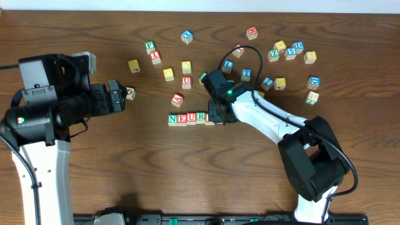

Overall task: Spell out NEURIPS
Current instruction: 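Lower the held P block onto the table right of I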

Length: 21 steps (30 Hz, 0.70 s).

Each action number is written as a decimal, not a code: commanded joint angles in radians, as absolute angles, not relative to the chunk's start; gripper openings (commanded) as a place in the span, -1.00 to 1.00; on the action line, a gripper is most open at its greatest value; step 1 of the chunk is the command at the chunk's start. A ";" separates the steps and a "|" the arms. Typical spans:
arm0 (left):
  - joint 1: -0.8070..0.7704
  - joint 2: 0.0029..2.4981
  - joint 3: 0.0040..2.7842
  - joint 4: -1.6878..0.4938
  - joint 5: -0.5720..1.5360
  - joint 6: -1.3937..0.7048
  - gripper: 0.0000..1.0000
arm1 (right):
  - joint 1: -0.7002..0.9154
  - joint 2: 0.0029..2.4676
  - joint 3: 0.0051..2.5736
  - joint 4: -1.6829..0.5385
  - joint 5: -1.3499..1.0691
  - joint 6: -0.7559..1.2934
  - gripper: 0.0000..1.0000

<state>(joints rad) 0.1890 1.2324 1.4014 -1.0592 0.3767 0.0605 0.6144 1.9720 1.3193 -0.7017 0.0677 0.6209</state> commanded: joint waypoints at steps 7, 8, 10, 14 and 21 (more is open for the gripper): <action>0.193 1.228 1.417 -1.061 0.384 0.071 0.90 | 0.627 1.976 1.332 -0.751 0.084 0.635 -0.68; 0.193 1.228 1.417 -1.061 0.384 0.071 0.90 | 0.627 1.976 1.332 -0.753 0.084 0.635 -0.69; 0.193 1.228 1.417 -1.061 0.384 0.071 0.90 | 0.628 1.976 1.332 -0.755 0.083 0.635 -0.68; 0.193 1.228 1.417 -1.061 0.384 0.071 0.90 | 0.630 1.976 1.332 -0.752 0.084 0.635 -0.67; 0.193 1.228 1.417 -1.061 0.384 0.071 0.90 | 0.630 1.976 1.332 -0.740 0.084 0.635 -0.43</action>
